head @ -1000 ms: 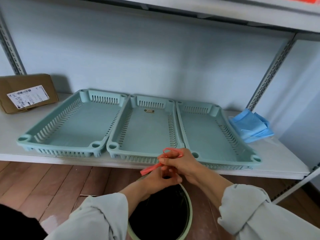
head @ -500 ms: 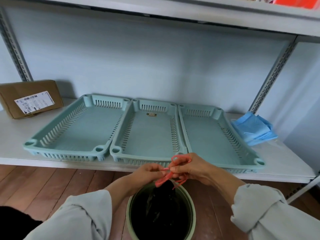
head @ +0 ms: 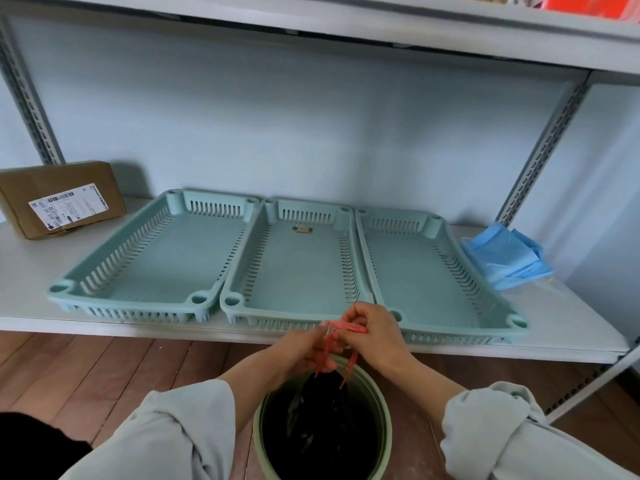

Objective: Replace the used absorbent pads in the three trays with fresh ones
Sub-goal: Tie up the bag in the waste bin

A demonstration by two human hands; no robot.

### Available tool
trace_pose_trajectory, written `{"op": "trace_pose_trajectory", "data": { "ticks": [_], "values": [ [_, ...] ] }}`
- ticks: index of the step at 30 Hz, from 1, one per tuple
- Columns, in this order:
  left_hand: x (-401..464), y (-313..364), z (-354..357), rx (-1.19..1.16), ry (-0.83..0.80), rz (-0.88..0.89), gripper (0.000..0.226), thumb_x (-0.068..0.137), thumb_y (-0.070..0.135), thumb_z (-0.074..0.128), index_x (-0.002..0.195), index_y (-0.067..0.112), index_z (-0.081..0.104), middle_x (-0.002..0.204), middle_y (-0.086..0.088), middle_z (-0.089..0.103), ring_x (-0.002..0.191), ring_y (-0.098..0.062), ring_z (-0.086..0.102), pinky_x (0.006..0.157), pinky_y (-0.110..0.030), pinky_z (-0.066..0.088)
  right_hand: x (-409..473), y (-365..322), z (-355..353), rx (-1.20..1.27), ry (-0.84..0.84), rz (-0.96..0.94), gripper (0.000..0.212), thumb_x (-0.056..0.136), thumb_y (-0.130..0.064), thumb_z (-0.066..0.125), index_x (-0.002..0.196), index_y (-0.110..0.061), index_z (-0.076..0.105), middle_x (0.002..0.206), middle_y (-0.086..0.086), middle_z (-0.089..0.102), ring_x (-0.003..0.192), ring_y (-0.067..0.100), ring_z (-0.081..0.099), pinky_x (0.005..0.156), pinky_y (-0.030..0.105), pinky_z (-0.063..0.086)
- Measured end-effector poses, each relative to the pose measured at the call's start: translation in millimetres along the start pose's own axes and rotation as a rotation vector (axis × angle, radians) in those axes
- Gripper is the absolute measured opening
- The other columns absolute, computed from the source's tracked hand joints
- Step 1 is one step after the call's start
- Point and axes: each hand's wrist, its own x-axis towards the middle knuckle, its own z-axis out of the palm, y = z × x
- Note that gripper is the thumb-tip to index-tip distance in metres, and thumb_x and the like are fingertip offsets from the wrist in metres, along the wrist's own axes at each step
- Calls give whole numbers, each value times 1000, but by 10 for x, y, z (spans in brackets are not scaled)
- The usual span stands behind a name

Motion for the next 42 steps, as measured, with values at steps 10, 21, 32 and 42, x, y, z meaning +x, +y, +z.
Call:
{"op": "trace_pose_trajectory", "data": {
  "ticks": [10, 21, 32, 42],
  "values": [
    [-37, -86, -201, 107, 304, 24, 6, 92, 11, 59, 88, 7, 56, 75, -8, 68, 52, -10, 67, 44, -20, 50, -12, 84, -57, -127, -28, 31, 18, 72, -32, 80, 66, -22, 66, 65, -15, 60, 65, -4, 56, 68, 20, 50],
    [-81, -187, -432, 270, 332, 209, 15, 96, 13, 51, 84, 6, 56, 86, -8, 69, 86, -24, 65, 71, -23, 53, -108, 393, -319, -258, -535, 370, 30, 79, -15, 75, 58, -13, 54, 60, -1, 61, 47, 4, 59, 56, 18, 52],
    [-44, 23, 108, 133, -165, 89, 20, 94, 7, 38, 104, 9, 56, 52, 3, 42, 45, -10, 31, 47, -22, 28, 174, -113, -181, 594, -110, 379, 20, 80, -2, 73, 94, 0, 59, 68, 11, 69, 53, 14, 67, 55, 26, 58],
    [12, 79, 80, 16, 49, 47, 33, 101, 34, 39, 77, 16, 52, 42, 8, 30, 30, -4, 21, 34, -13, 16, 40, 92, -81, 702, -218, 553, 30, 101, -35, 39, 119, -20, 58, 102, 6, 73, 57, 15, 60, 61, 30, 55]
  ]
}}
